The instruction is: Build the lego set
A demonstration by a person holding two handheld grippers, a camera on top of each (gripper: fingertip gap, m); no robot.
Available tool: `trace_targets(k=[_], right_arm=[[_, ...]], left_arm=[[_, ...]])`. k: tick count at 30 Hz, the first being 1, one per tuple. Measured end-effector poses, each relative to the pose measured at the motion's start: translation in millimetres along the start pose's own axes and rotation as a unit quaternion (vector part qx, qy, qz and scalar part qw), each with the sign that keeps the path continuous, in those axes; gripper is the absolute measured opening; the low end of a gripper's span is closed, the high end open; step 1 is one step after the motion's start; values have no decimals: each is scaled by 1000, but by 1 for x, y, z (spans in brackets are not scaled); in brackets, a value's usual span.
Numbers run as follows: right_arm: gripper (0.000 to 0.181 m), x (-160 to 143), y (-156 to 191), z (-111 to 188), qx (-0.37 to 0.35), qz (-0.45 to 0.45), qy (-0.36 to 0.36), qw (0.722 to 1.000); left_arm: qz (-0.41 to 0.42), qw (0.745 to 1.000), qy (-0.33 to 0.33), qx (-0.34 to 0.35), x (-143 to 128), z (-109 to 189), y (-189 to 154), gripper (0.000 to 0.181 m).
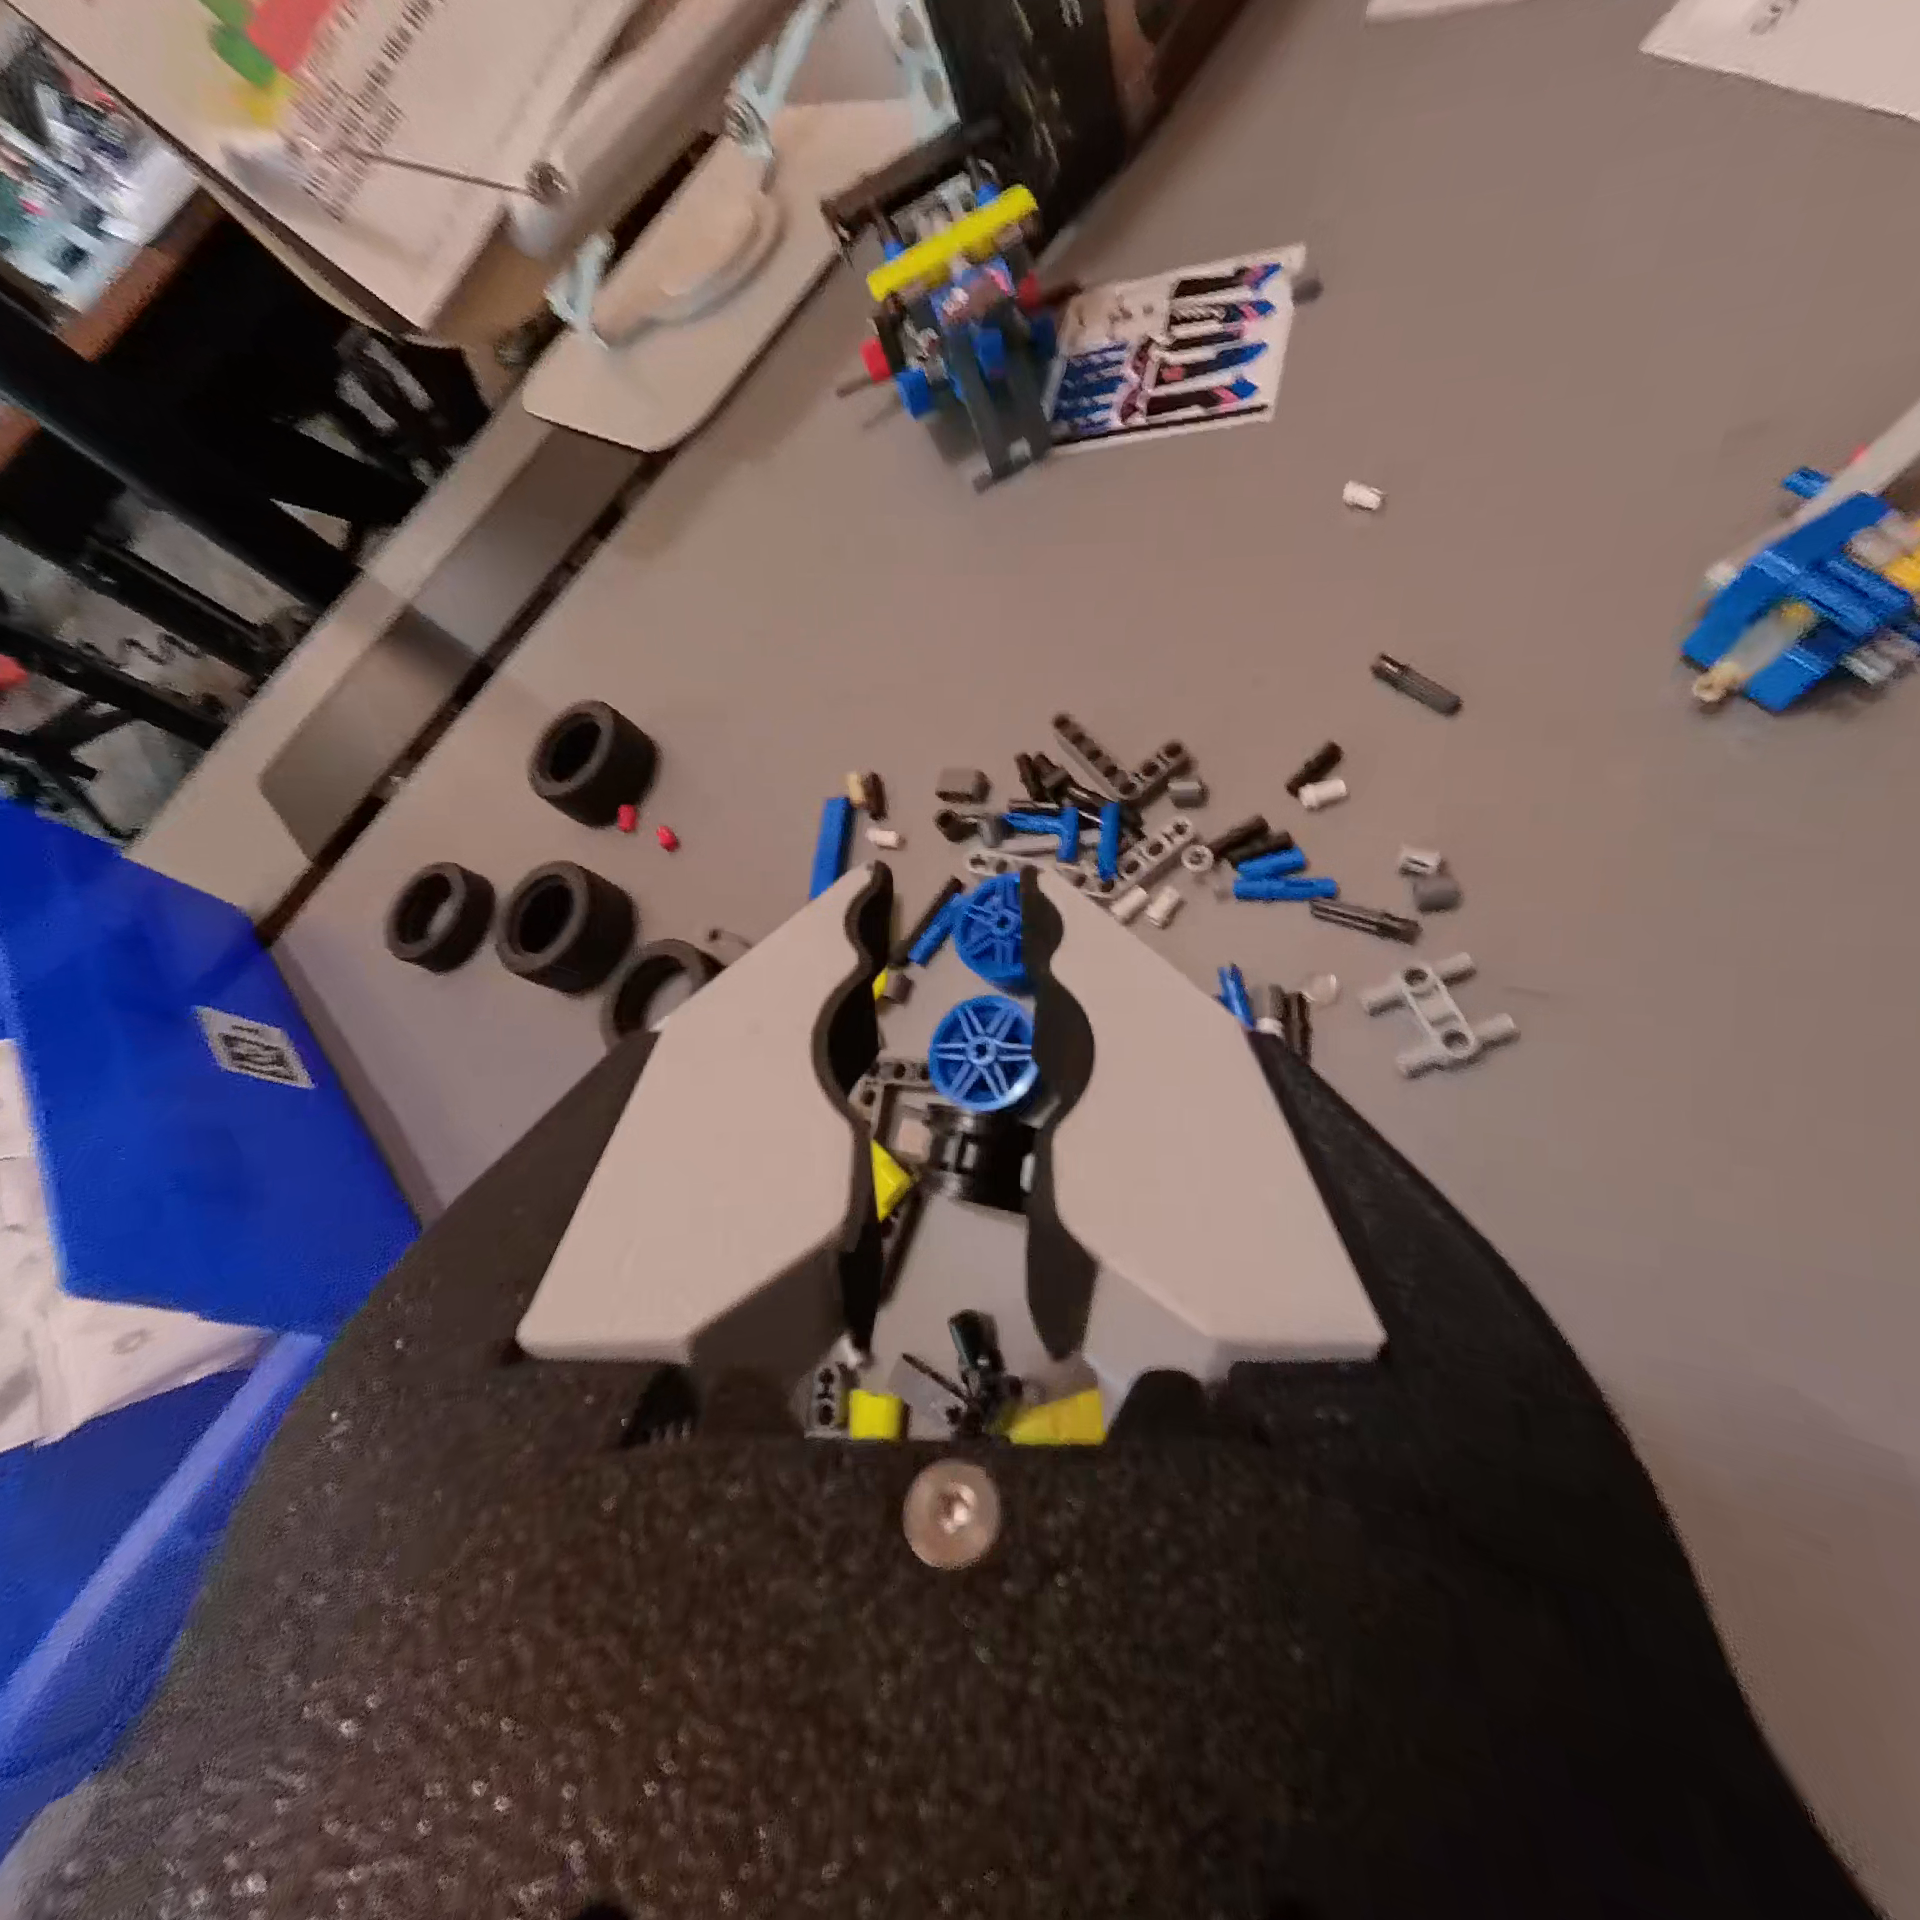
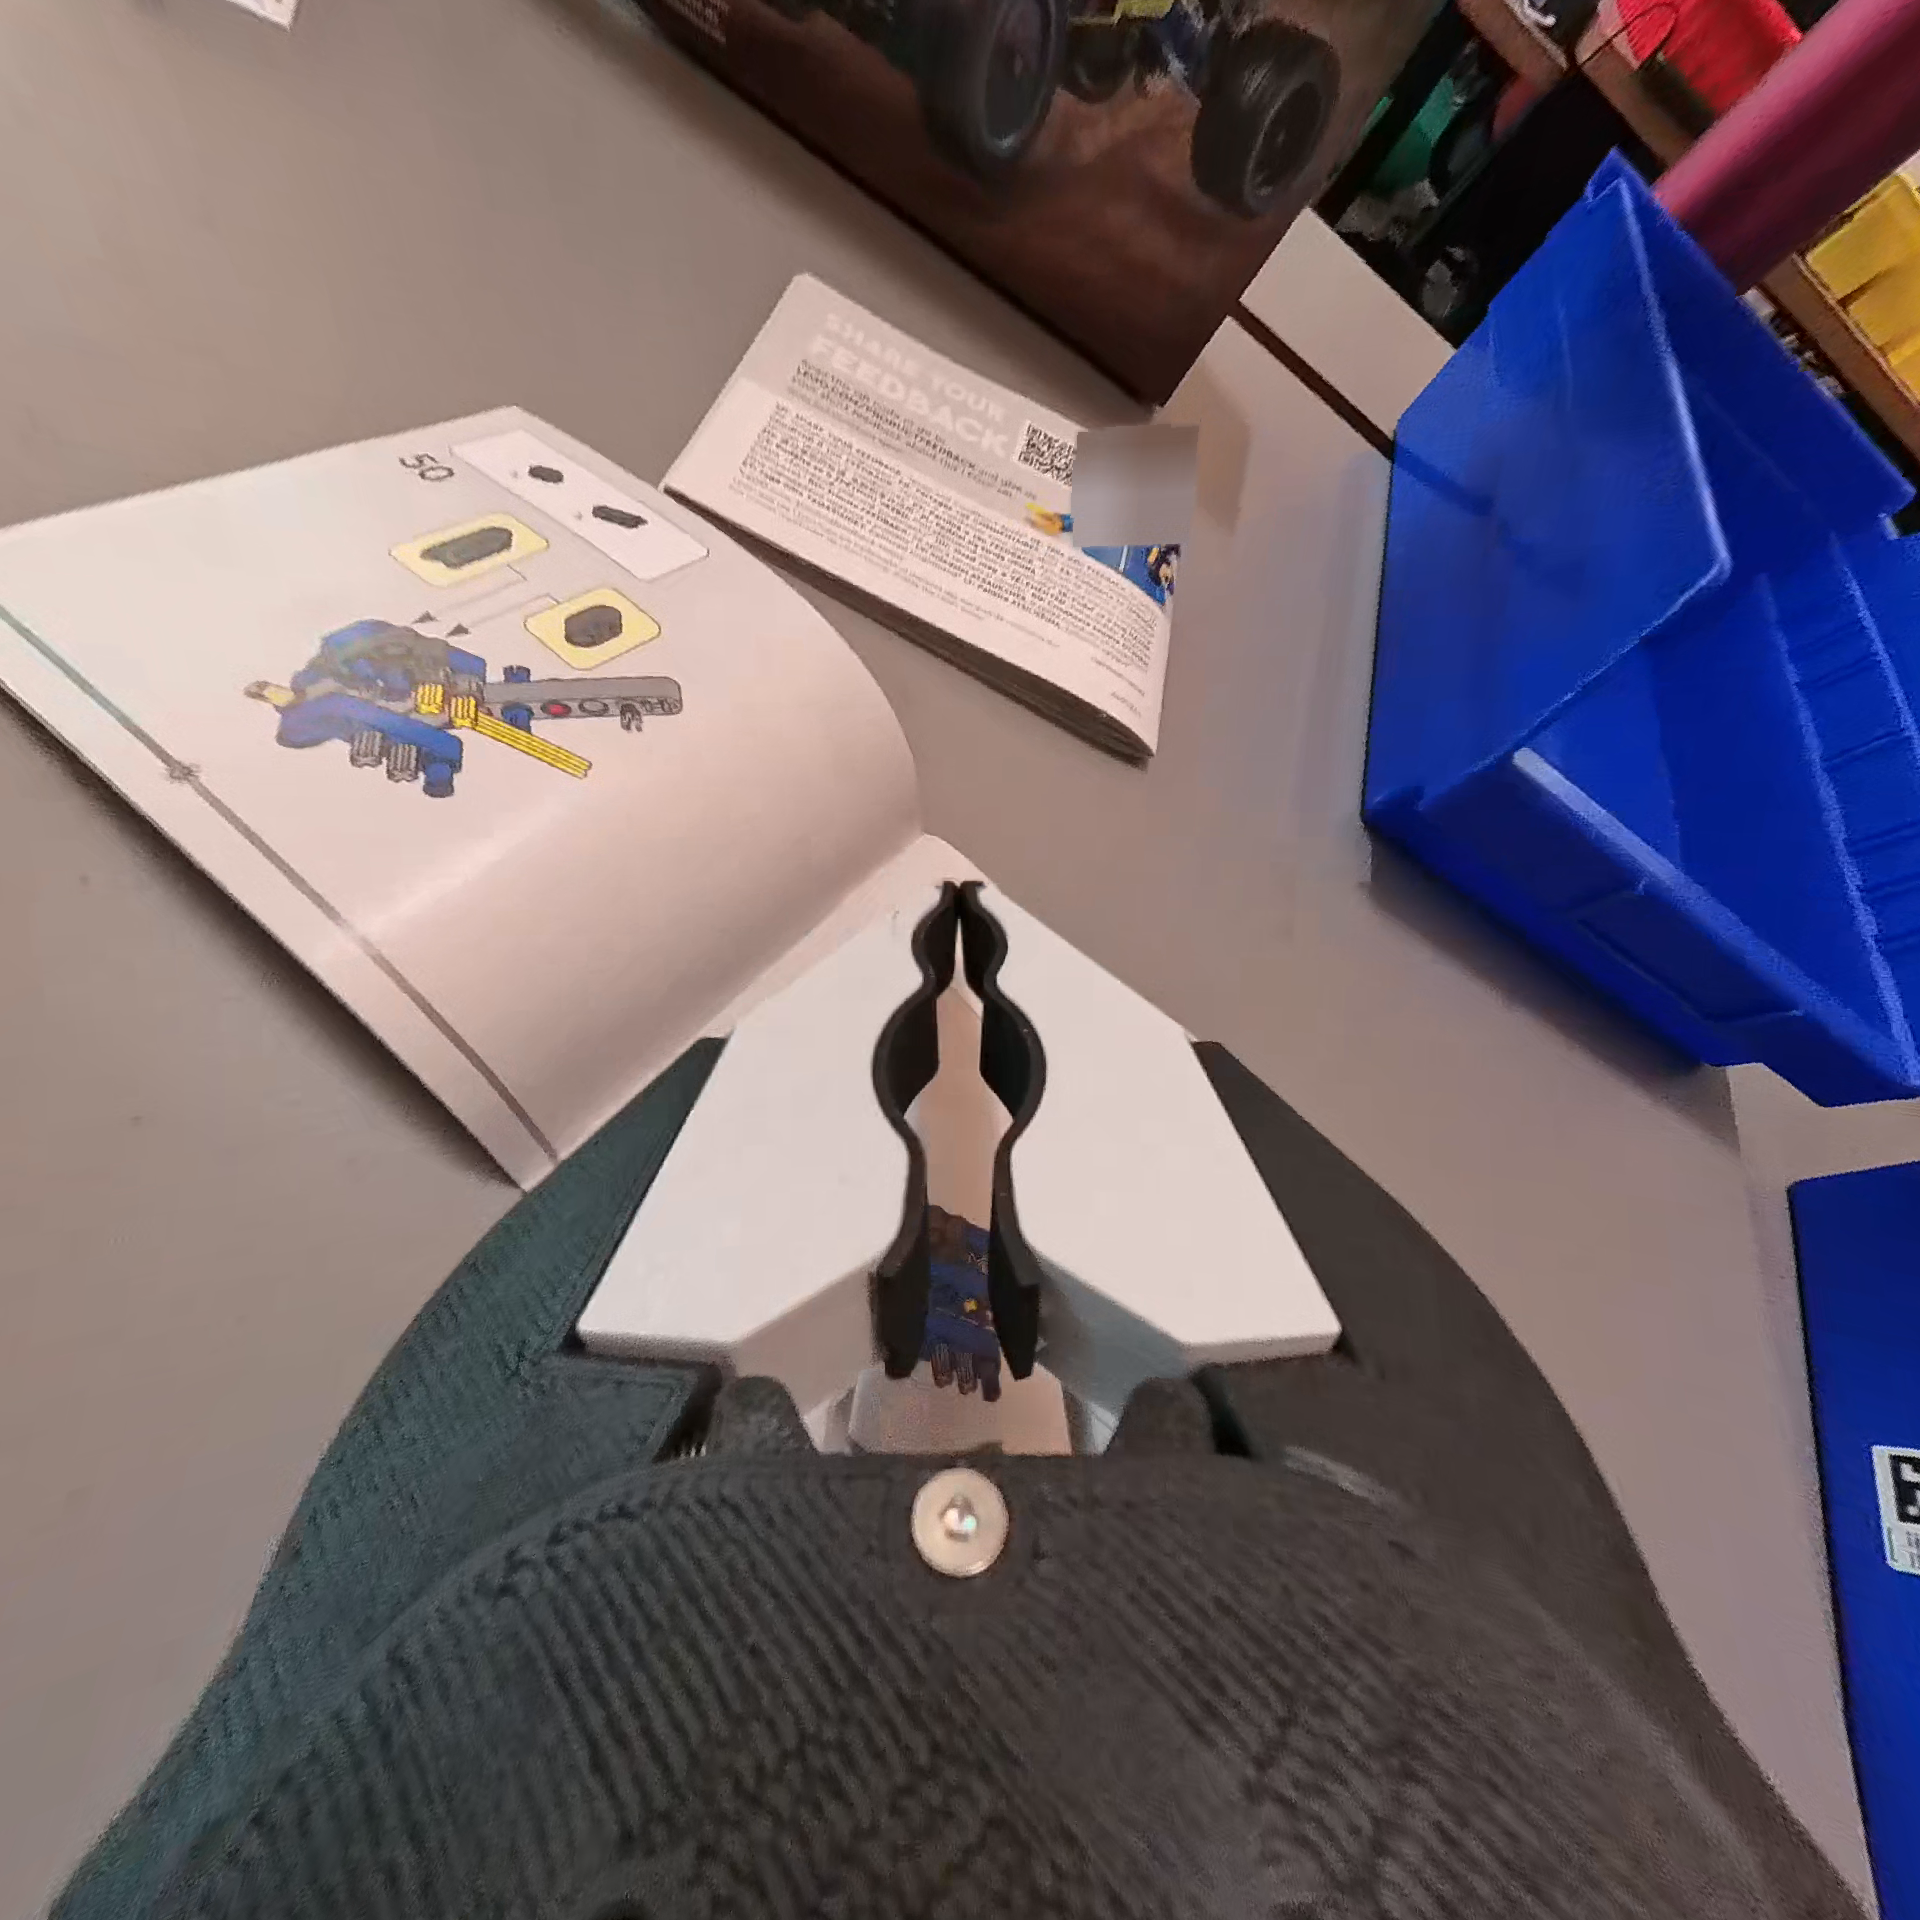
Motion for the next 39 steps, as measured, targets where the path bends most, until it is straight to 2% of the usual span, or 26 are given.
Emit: trace_targets(k=[4,8,16,20,21,23,25,28,32,35,39], right_arm=[[0,-3,3,-8,-11,24,20,999],[0,-3,6,-11,-34,56,33,997],[0,-2,9,-13,-23,86,54,995],[0,-2,9,-13,-25,89,55,994],[0,-2,9,-13,-24,90,54,994],[0,-2,9,-13,-25,91,54,994],[0,-2,9,-13,-24,90,54,994],[0,-3,8,-12,-18,81,46,995],[0,-3,7,-12,-16,76,42,996],[0,-3,8,-12,-18,83,45,995],[0,-3,9,-12,-20,91,48,995]], left_arm=[[4,1000,23,-5,-7,-3,-1,20],[44,998,34,27,-14,-4,10,21],[123,984,71,110,-34,4,43,13],[164,976,71,127,-43,11,57,11],[167,978,66,110,-41,11,56,10],[150,987,52,23,-28,1,41,10],[102,992,65,-30,-14,-19,26,19],[21,993,103,-52,-1,-56,17,20],[24,984,129,-122,9,-99,11,23],[25,975,162,-151,5,-115,8,24],[23,972,165,-164,3,-113,7,21]])
Point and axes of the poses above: each gripper's, where its closed fingertips meet, z back along the fingers, x out of its top, y = z × x across the jaws, the point moved 8 cm from there along z, back along the fingers, and after that the axes turned 14 degrees about x, right-handed, at the moved point
